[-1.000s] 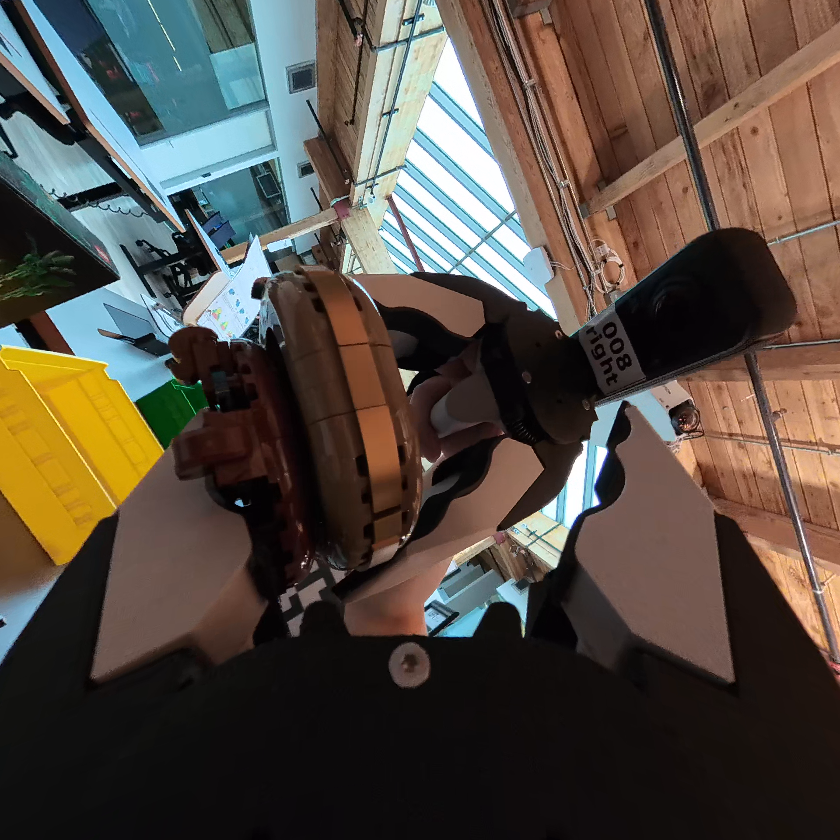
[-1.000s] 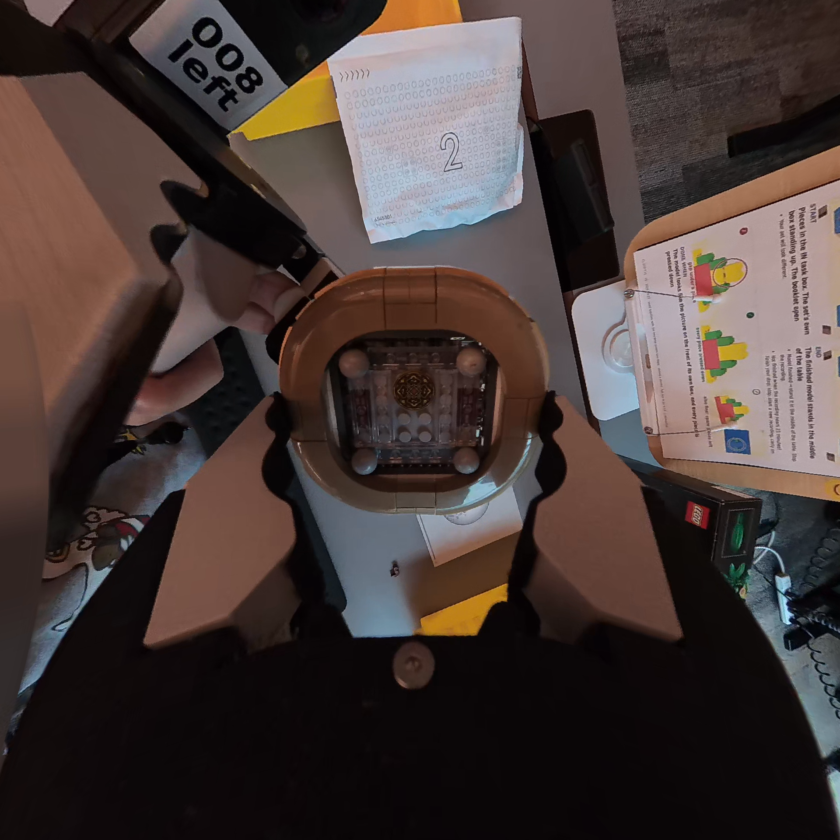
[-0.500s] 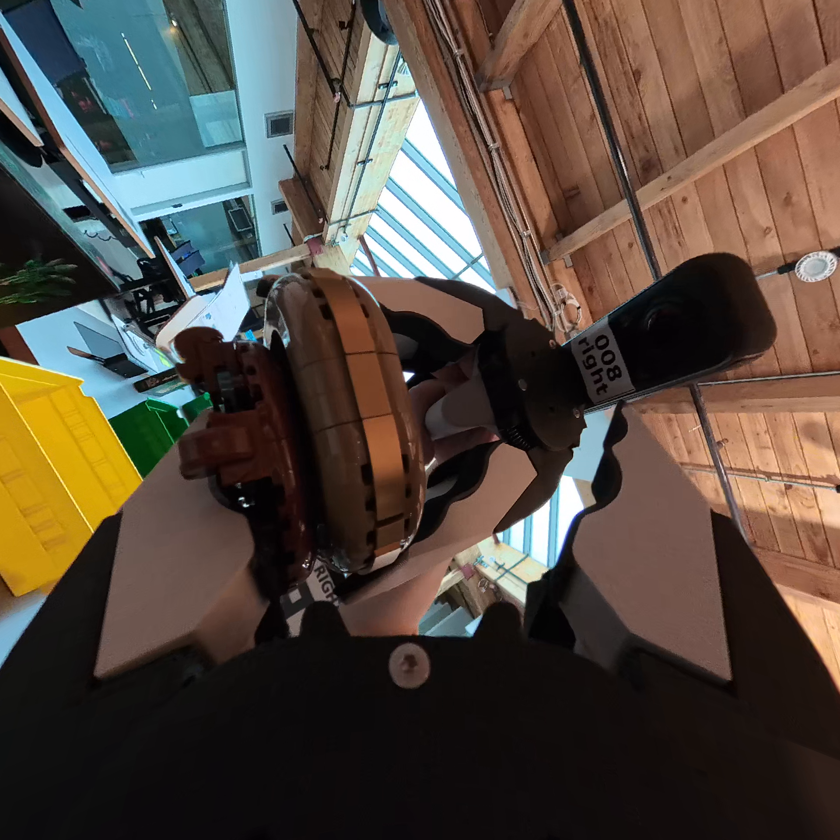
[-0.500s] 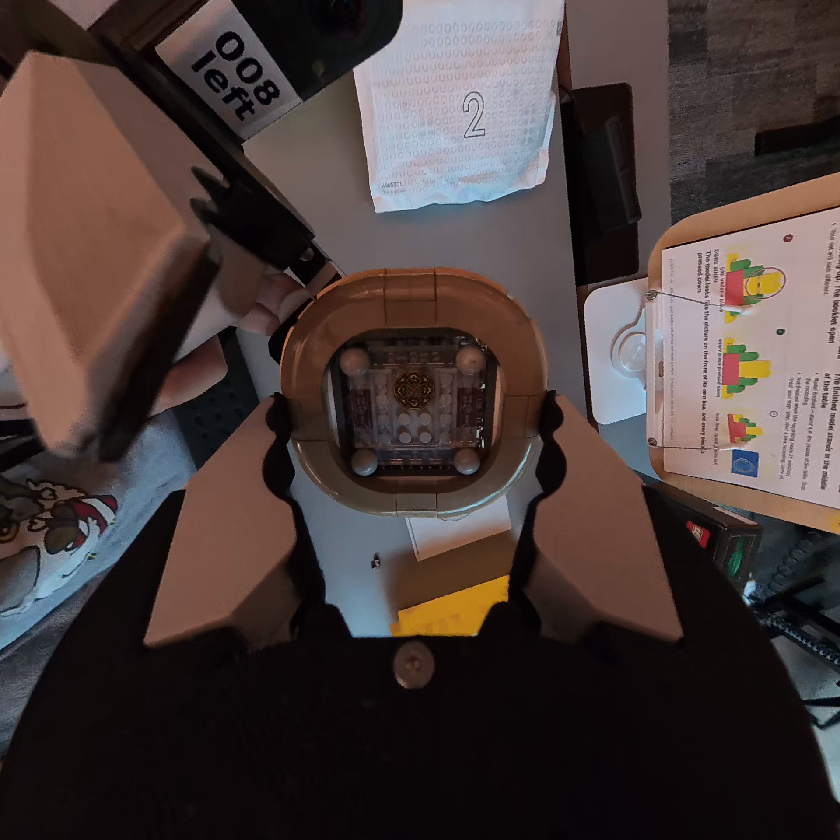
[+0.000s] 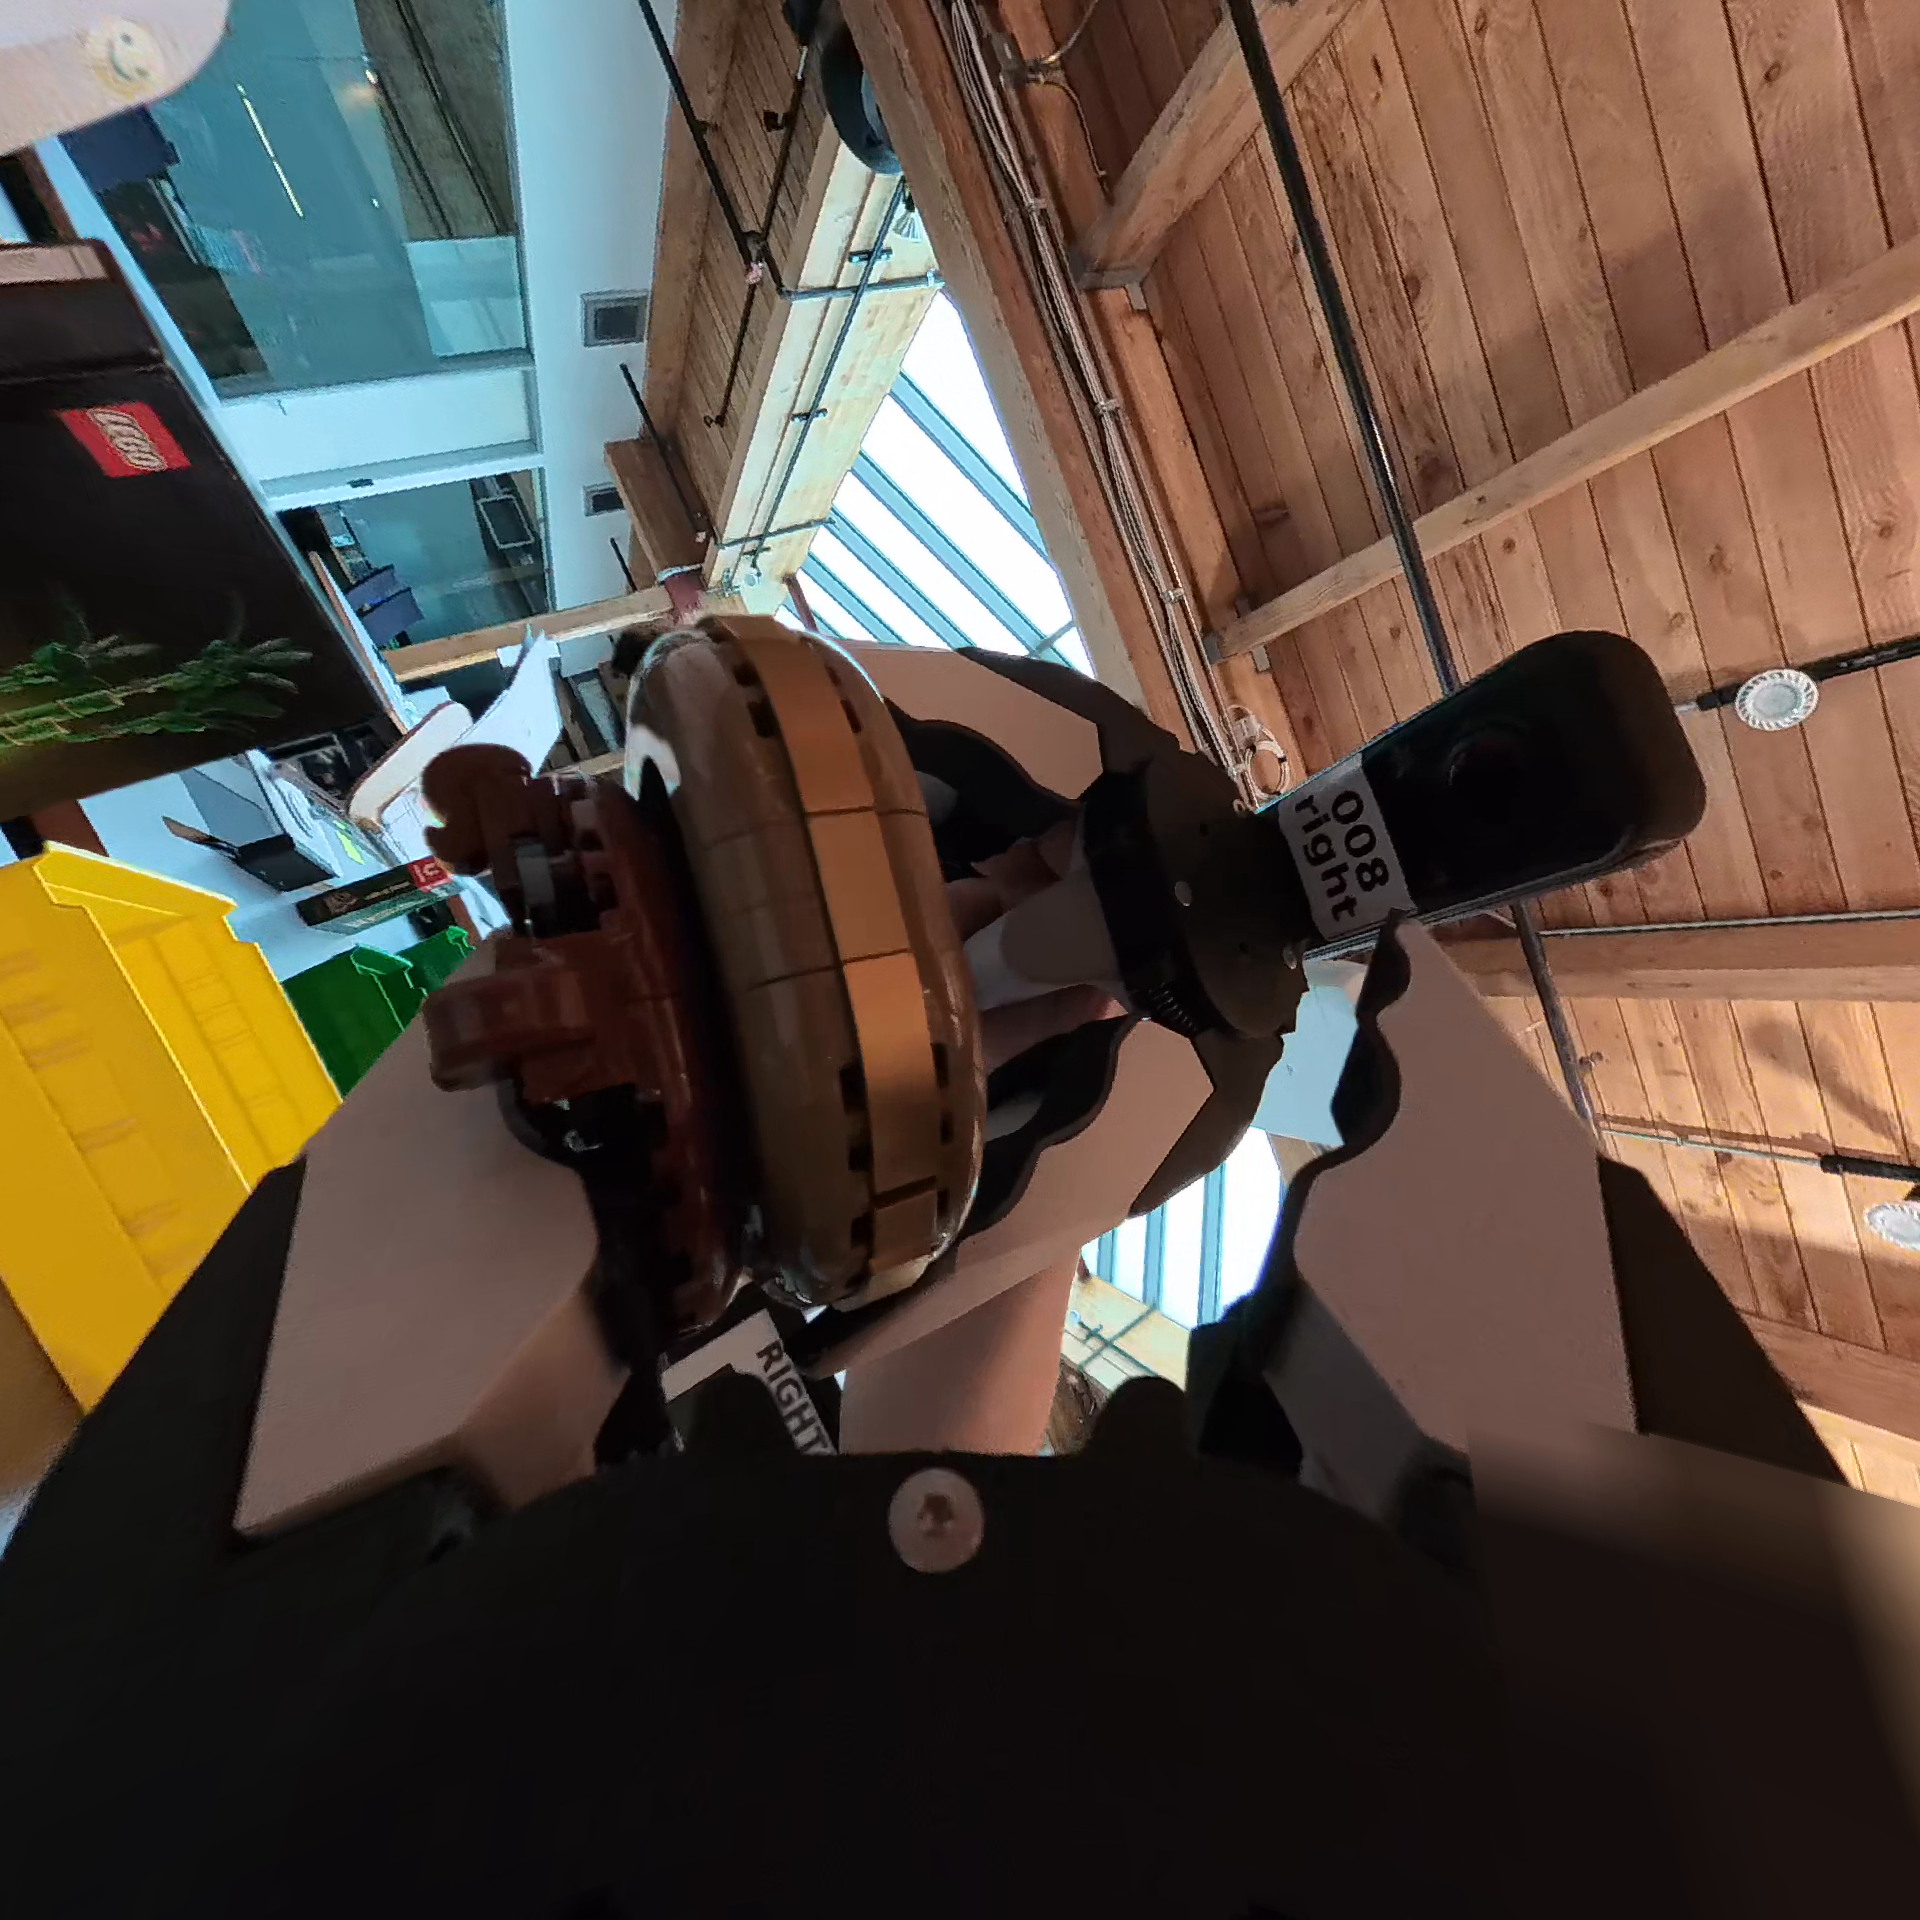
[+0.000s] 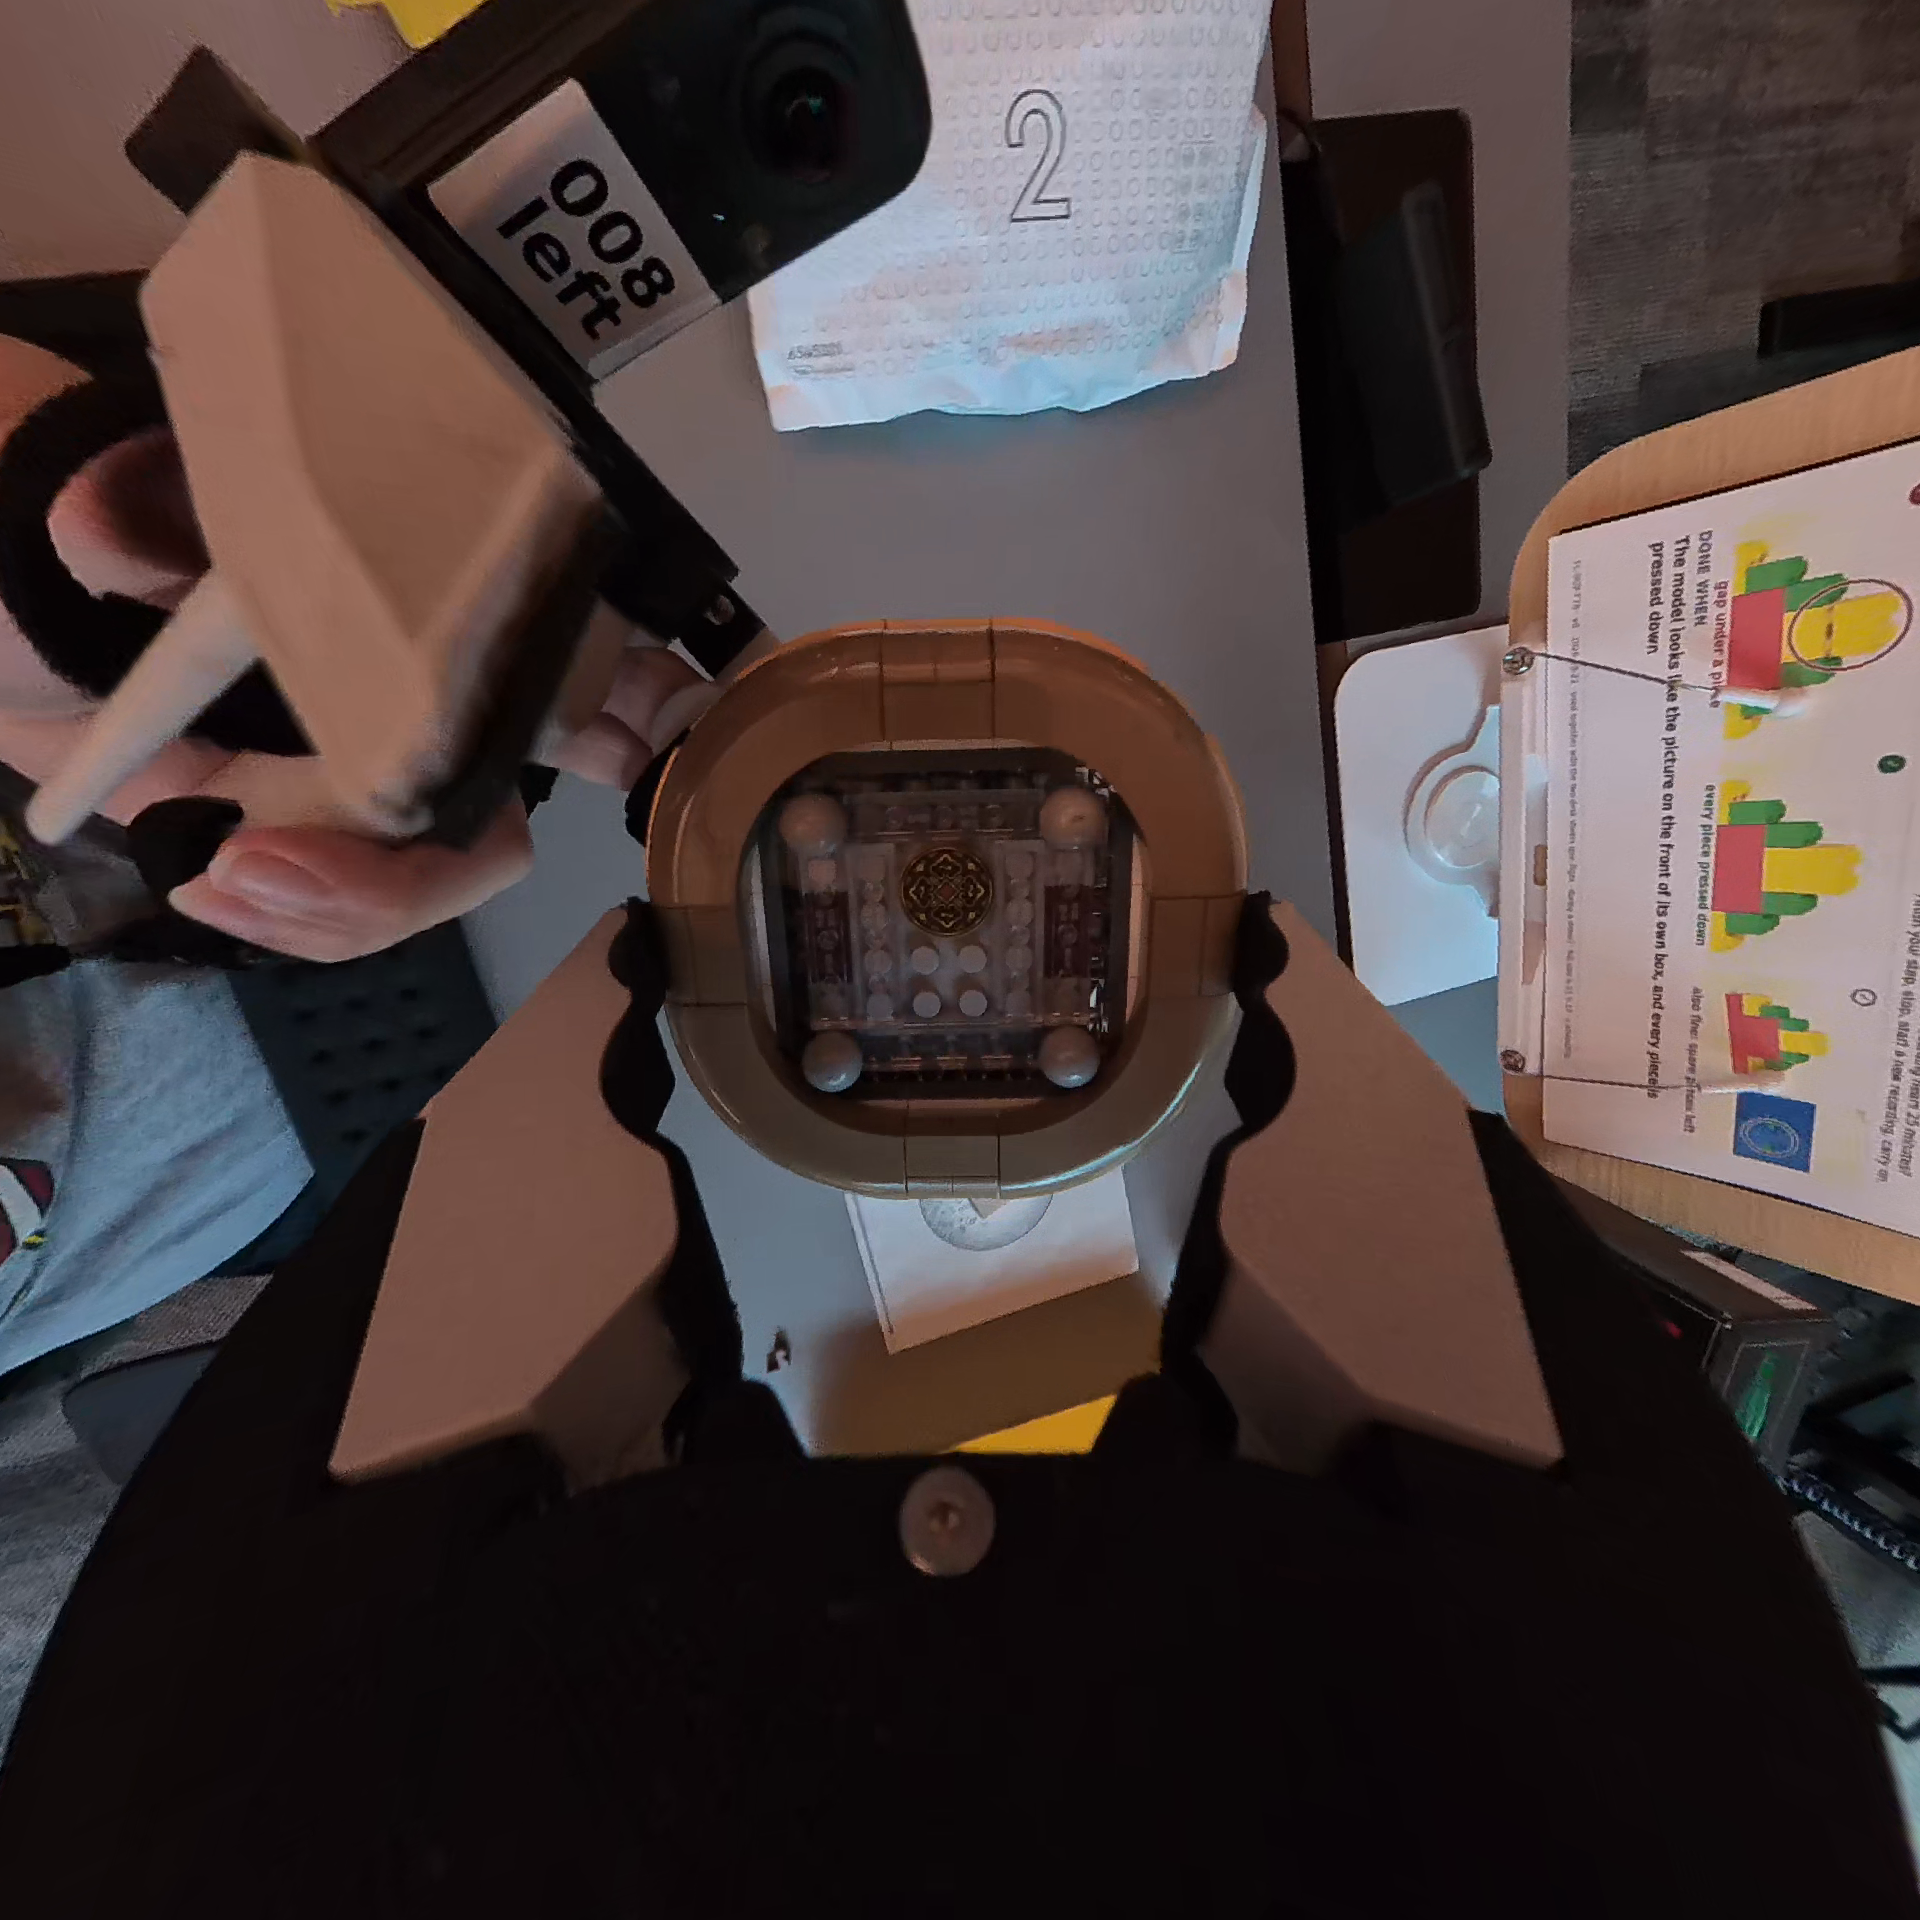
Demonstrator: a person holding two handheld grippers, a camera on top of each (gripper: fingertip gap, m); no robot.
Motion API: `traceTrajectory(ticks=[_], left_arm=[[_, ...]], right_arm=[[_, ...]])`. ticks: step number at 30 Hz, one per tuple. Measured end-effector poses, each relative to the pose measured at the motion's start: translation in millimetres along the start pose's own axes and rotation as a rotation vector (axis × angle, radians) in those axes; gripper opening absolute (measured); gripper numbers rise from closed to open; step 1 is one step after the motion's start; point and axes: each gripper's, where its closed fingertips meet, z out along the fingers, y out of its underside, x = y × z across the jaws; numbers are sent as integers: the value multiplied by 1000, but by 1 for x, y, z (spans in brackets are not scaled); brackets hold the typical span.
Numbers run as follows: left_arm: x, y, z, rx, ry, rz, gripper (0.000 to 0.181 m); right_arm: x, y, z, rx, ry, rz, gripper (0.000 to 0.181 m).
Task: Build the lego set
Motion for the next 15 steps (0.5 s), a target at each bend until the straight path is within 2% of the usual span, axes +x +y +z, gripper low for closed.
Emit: traceTrajectory(ticks=[4,8,15], left_arm=[[-11,-7,2,-13,-25,38,151],[-17,-14,-1,-10,-17,0,151],[-11,-12,-1,-29,-26,54,156]], right_arm=[[11,2,10,8,-11,25,110],[15,1,18,16,-22,26,110],[14,-3,17,37,-35,24,110]])
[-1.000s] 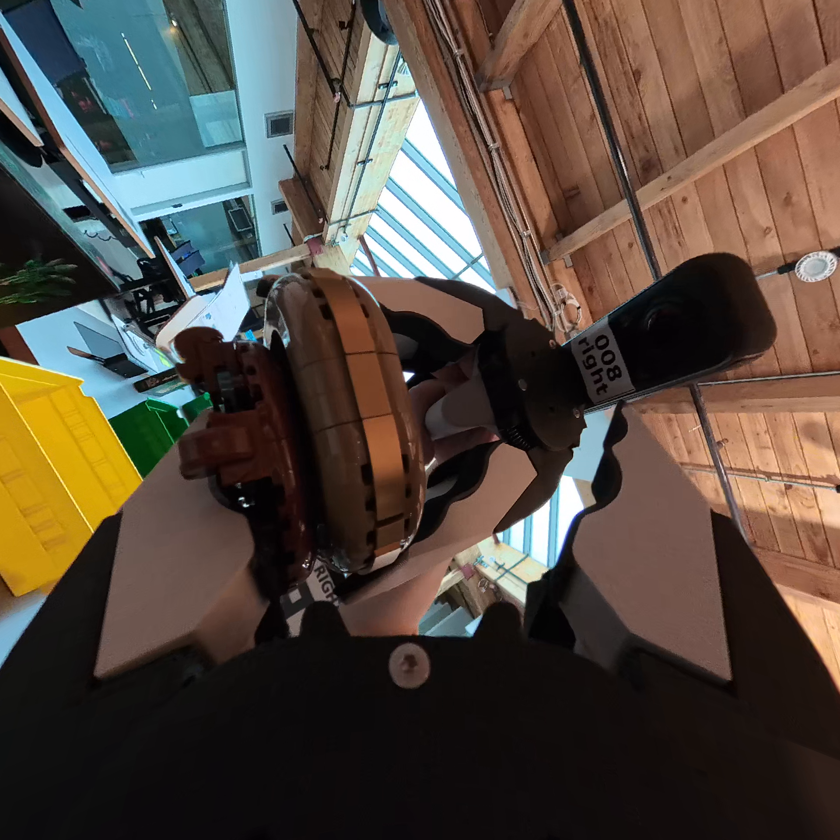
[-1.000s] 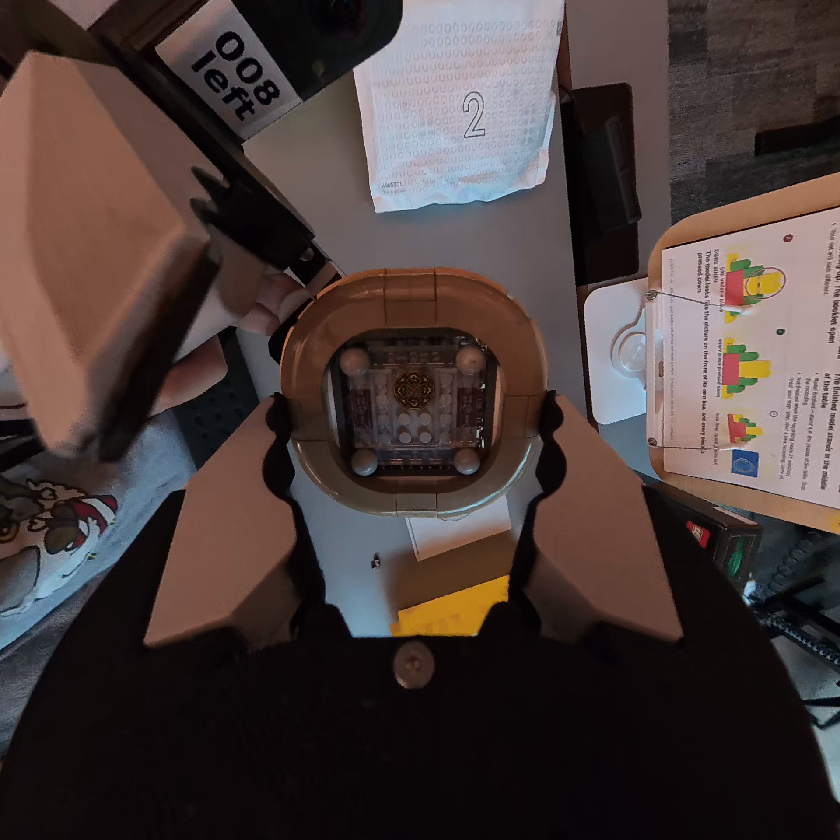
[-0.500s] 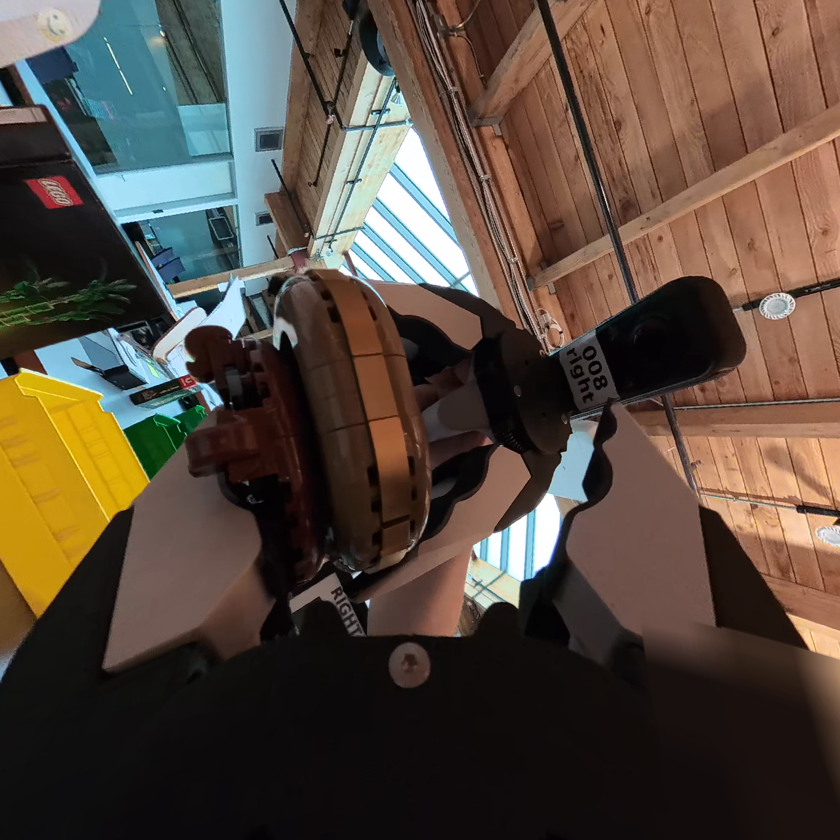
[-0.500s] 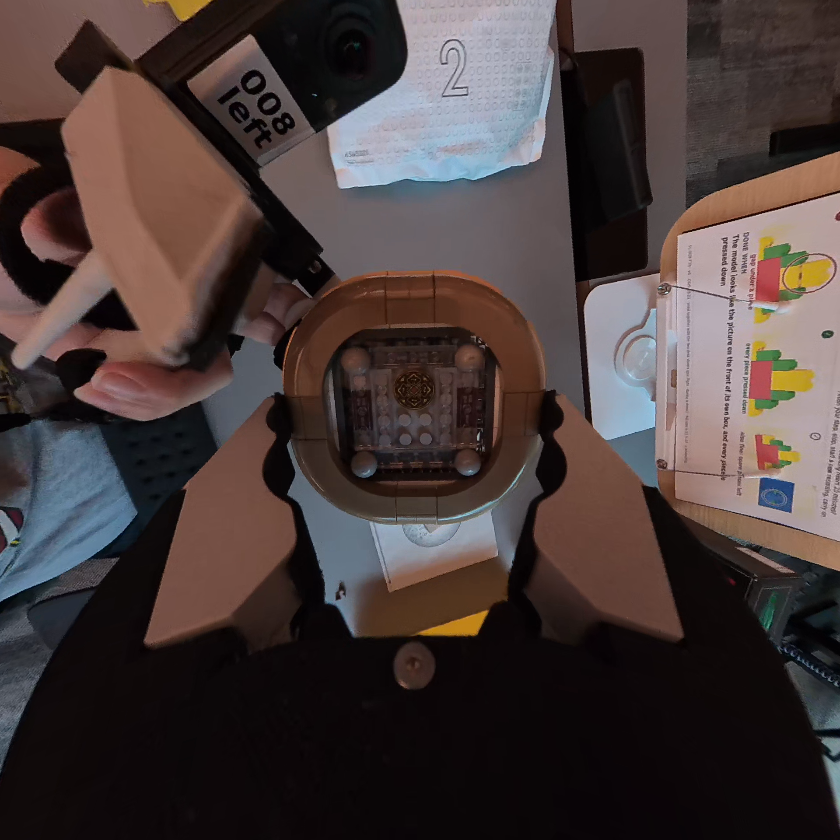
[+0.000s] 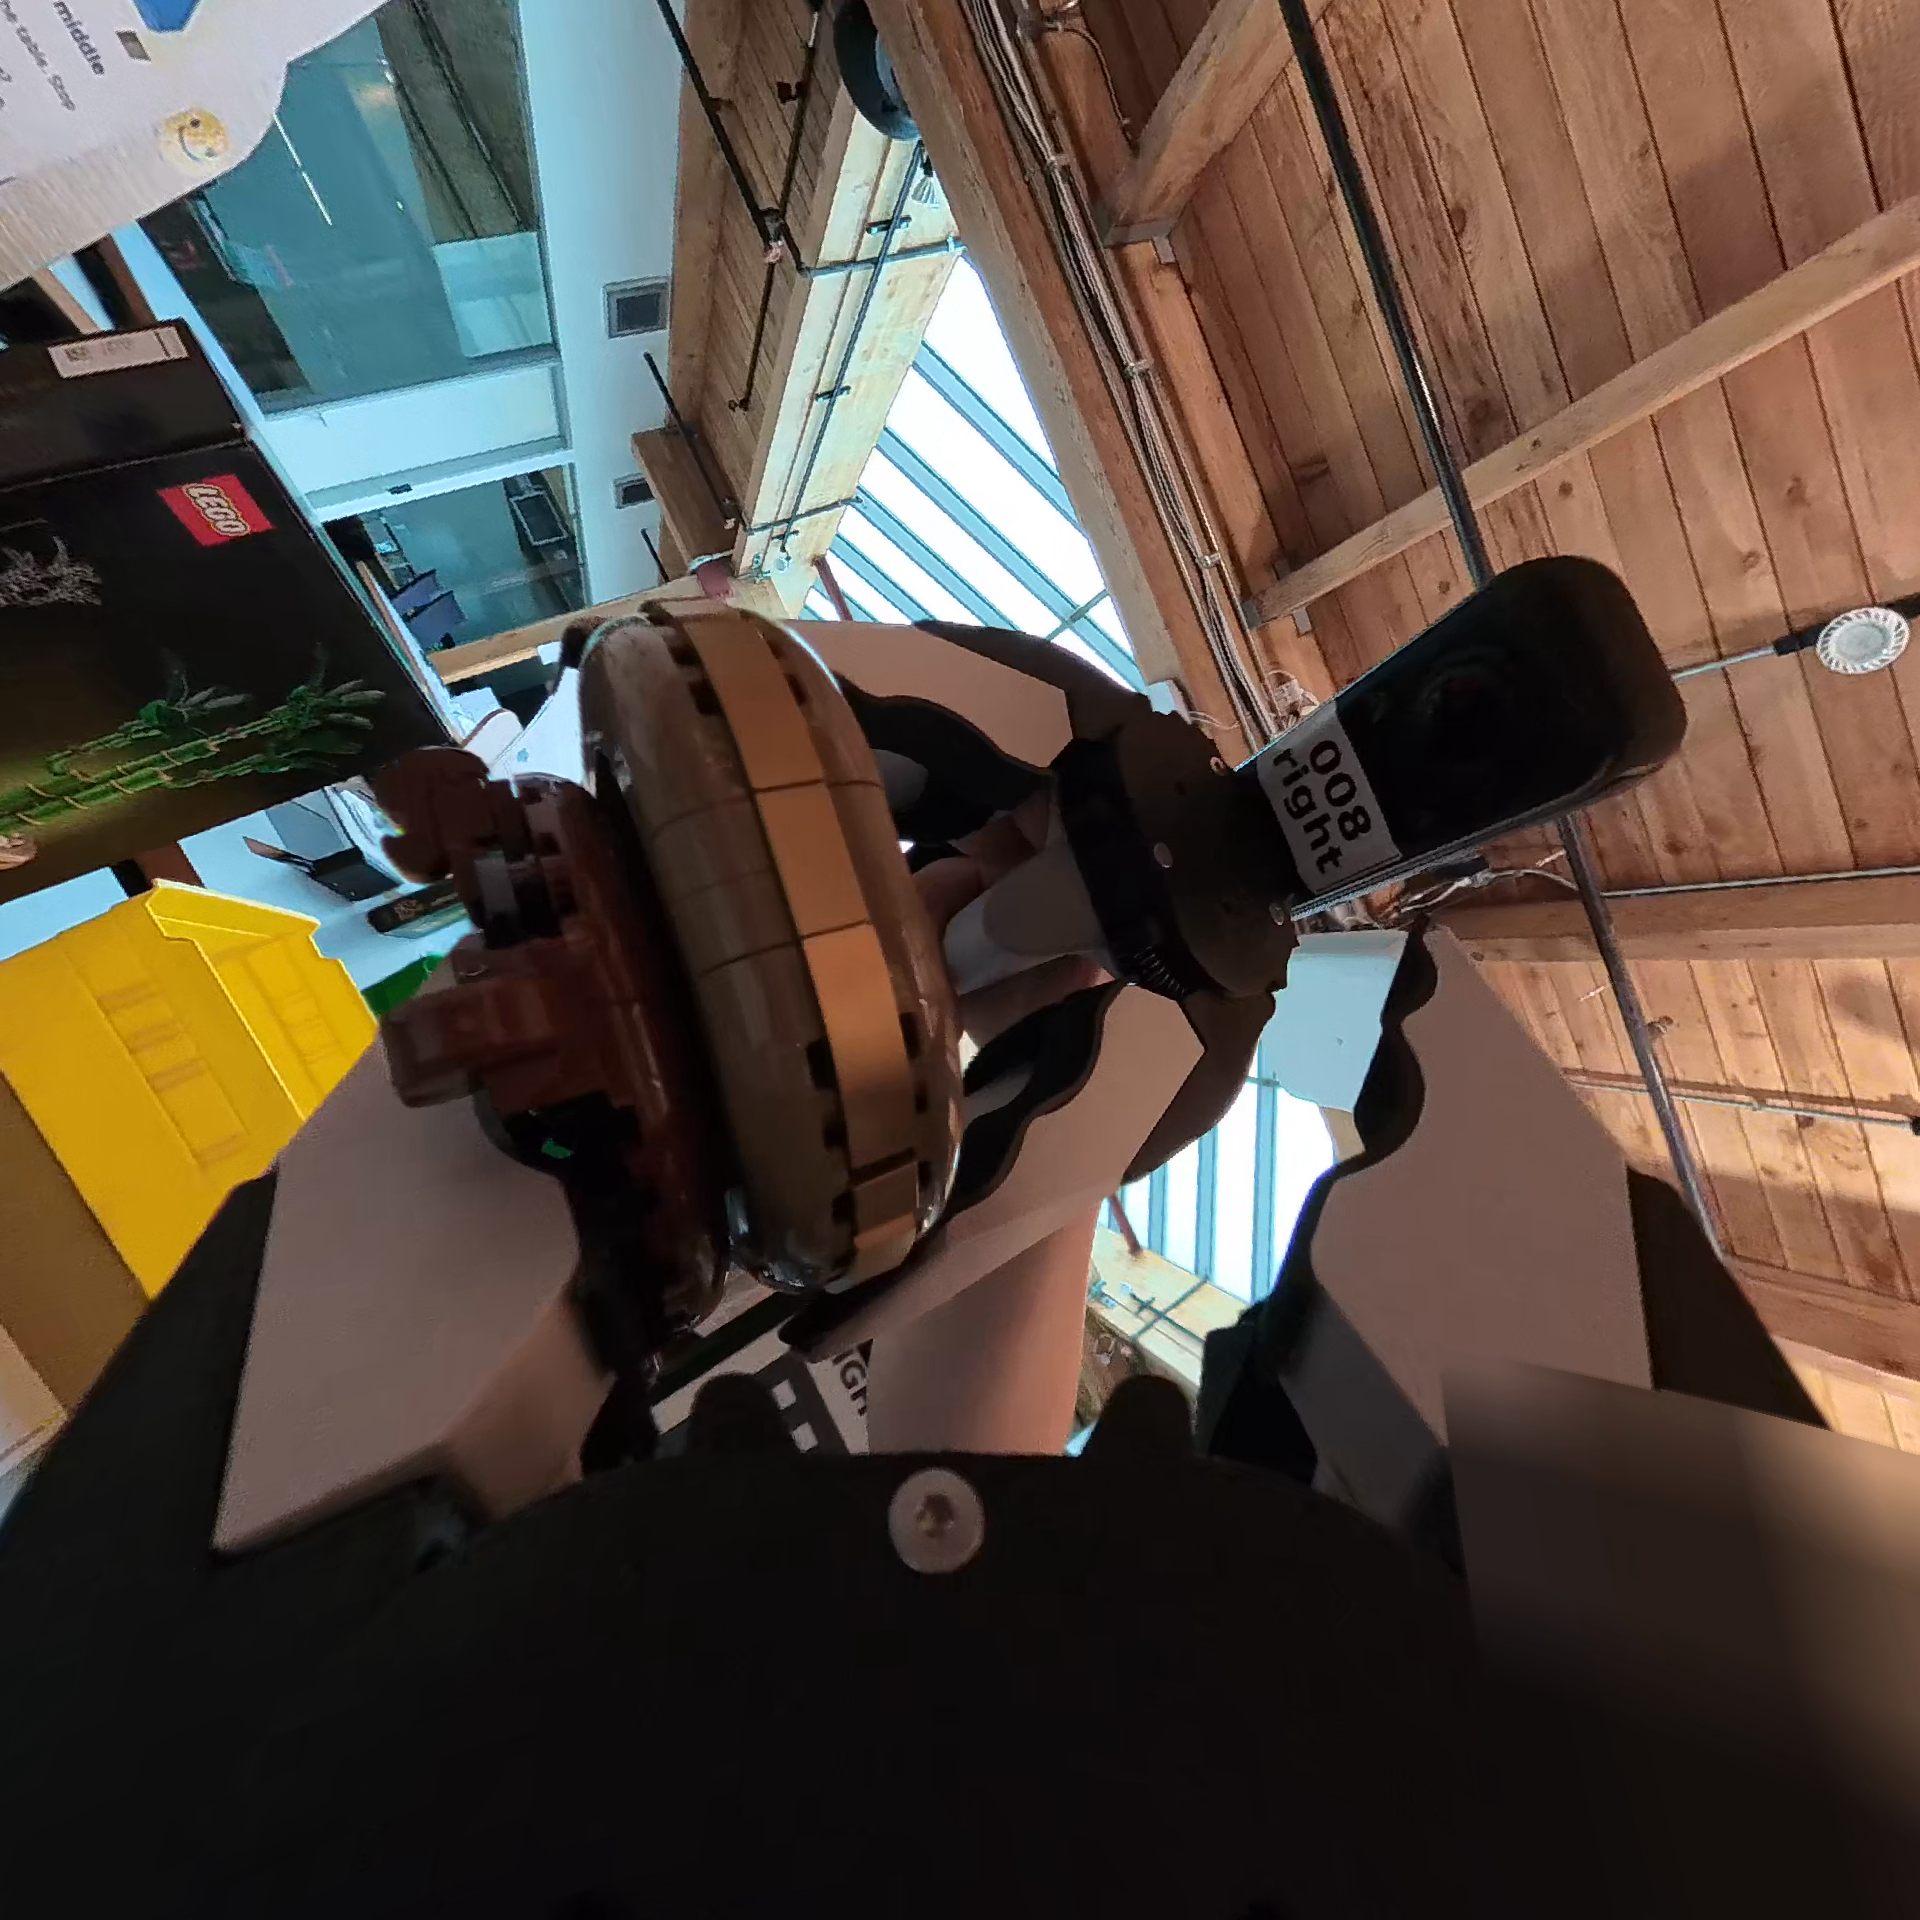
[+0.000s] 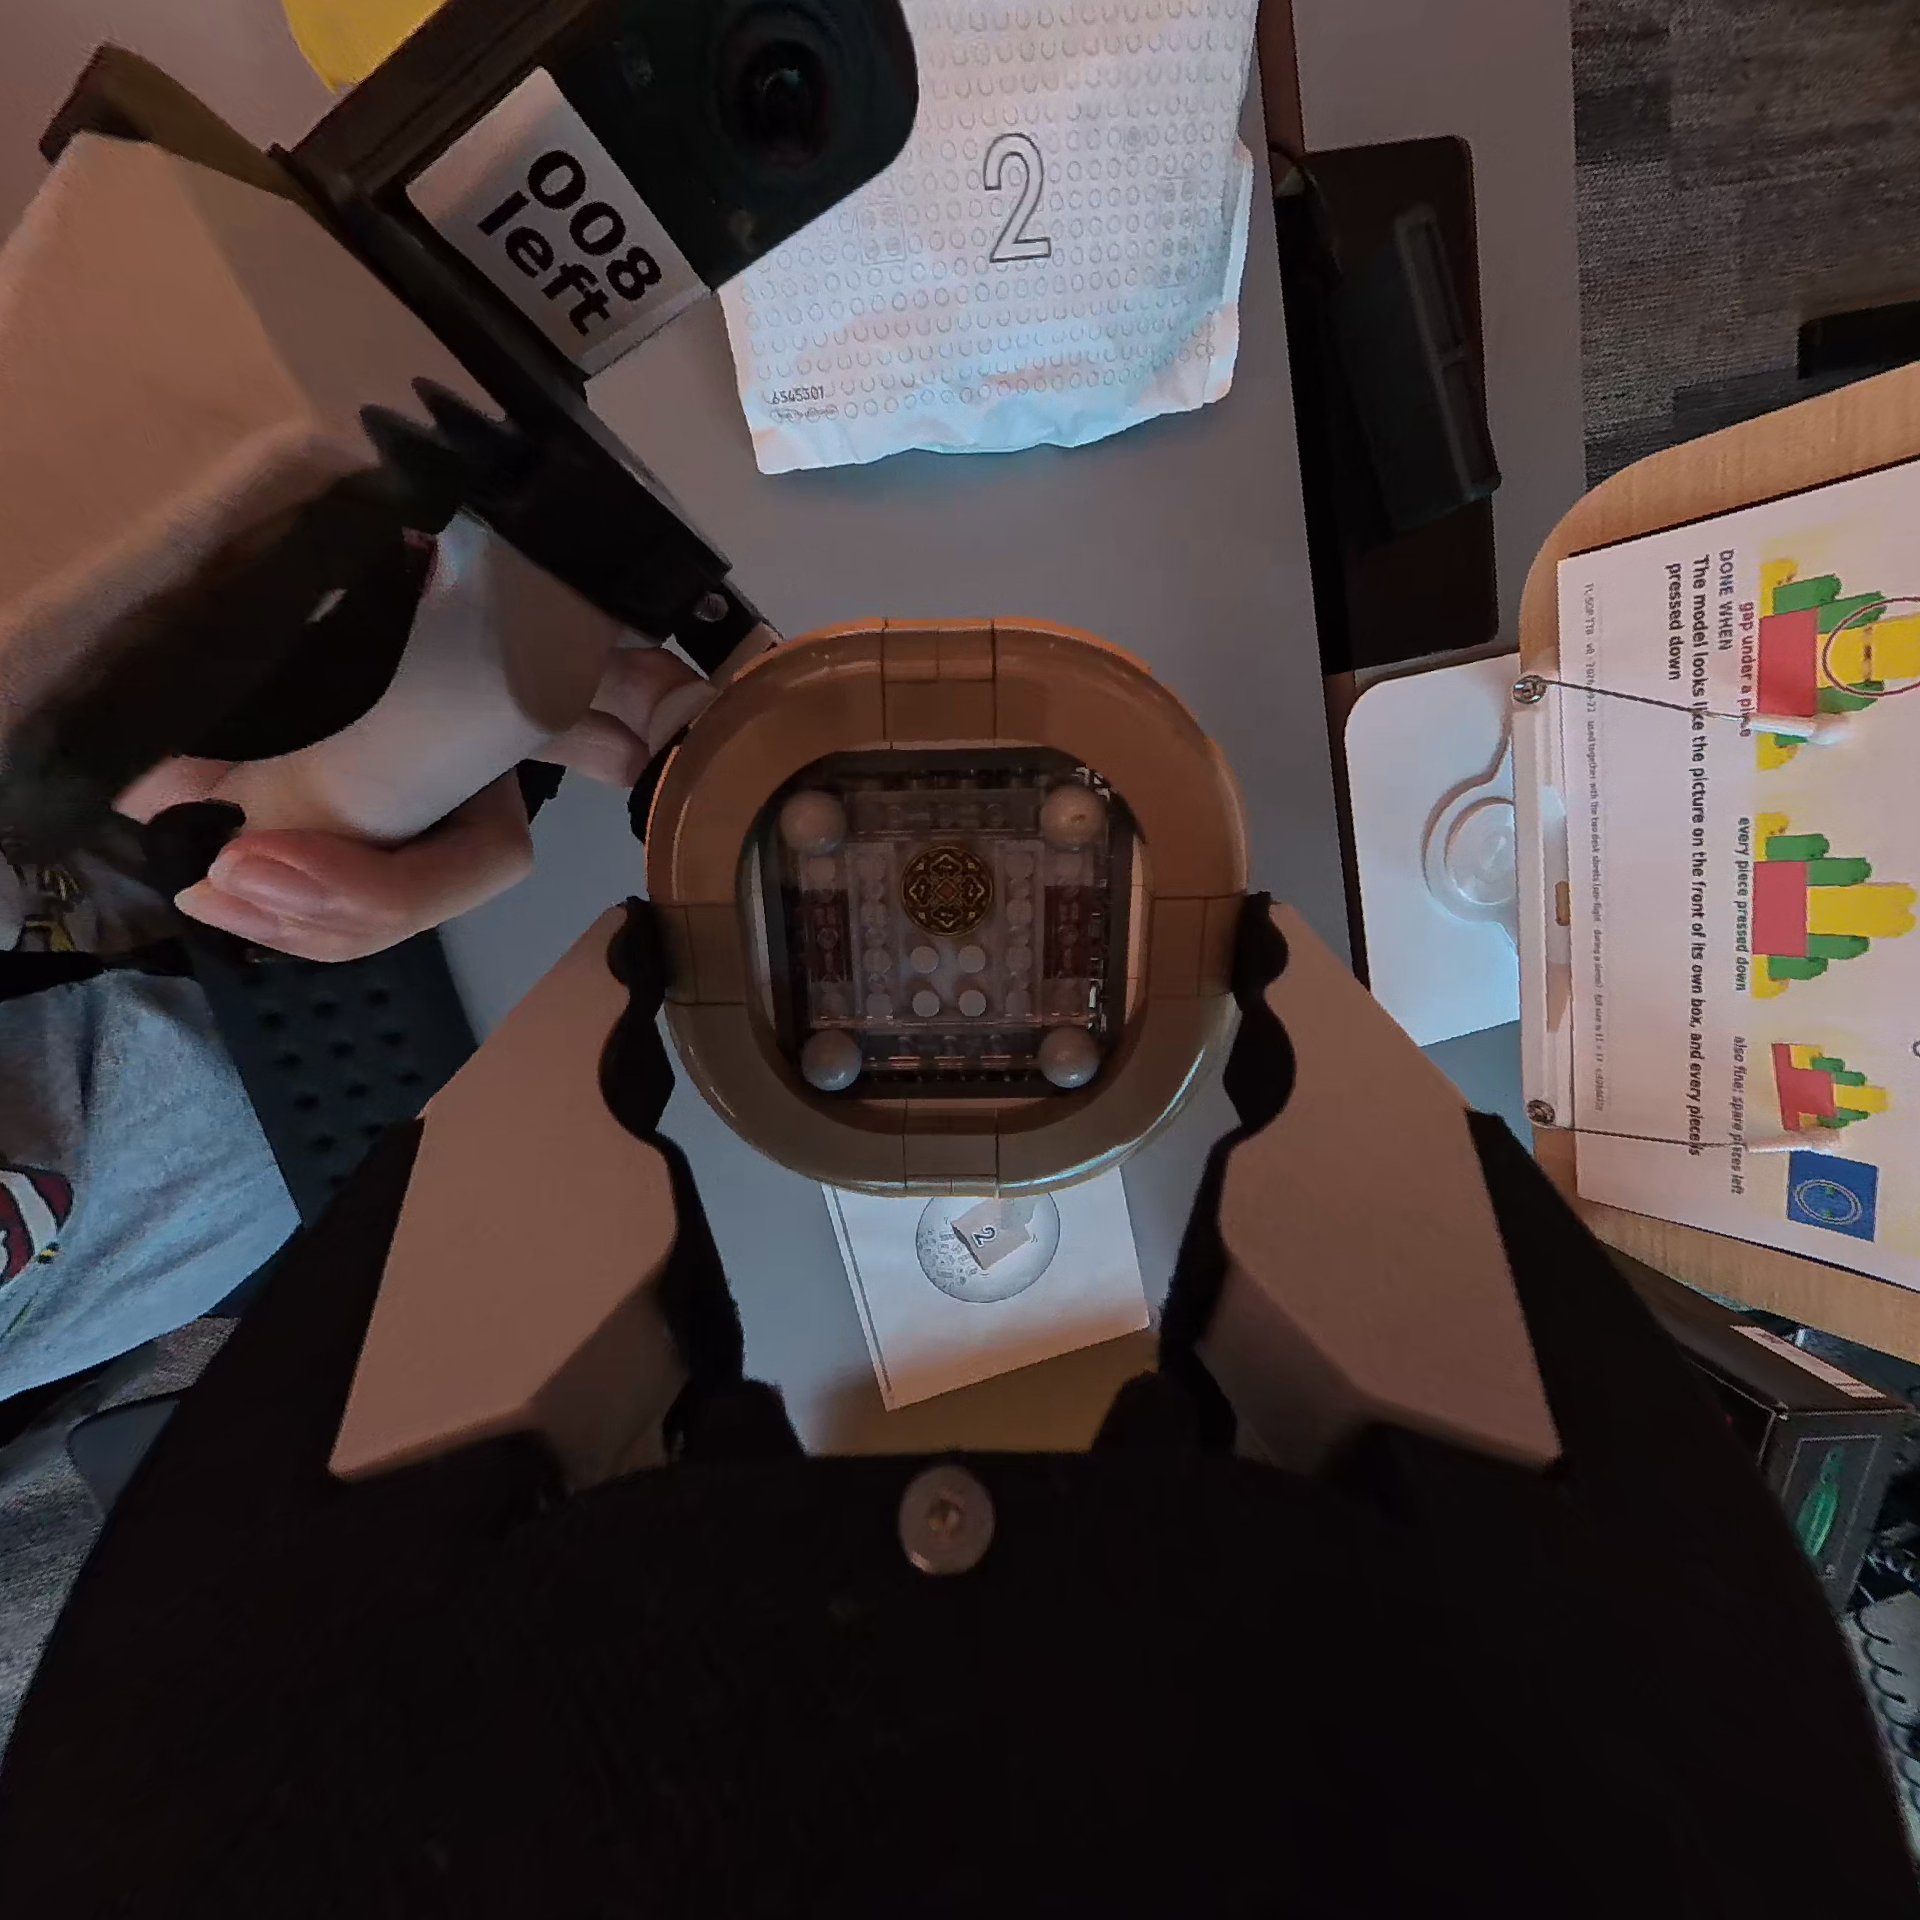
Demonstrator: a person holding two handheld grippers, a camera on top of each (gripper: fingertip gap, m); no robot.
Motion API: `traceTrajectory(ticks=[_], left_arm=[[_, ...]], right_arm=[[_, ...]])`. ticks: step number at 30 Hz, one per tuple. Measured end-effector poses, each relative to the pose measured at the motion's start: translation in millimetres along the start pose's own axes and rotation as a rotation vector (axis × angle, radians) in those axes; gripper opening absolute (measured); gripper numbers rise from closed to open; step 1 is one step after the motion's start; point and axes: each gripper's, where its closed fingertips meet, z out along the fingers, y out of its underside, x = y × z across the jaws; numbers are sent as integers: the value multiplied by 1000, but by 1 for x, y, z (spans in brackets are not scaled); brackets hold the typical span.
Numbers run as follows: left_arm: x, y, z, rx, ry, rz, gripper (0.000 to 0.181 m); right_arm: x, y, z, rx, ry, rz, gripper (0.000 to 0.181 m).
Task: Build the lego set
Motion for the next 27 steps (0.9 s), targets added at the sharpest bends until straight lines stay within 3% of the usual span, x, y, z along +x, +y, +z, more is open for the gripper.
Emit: traceTrajectory(ticks=[15,27], left_arm=[[-3,-7,-4,17,-8,0,155],[-5,-4,-2,-26,-15,16,142]], right_arm=[[2,-5,4,34,66,-13,110],[3,-8,1,36,51,10,110]])
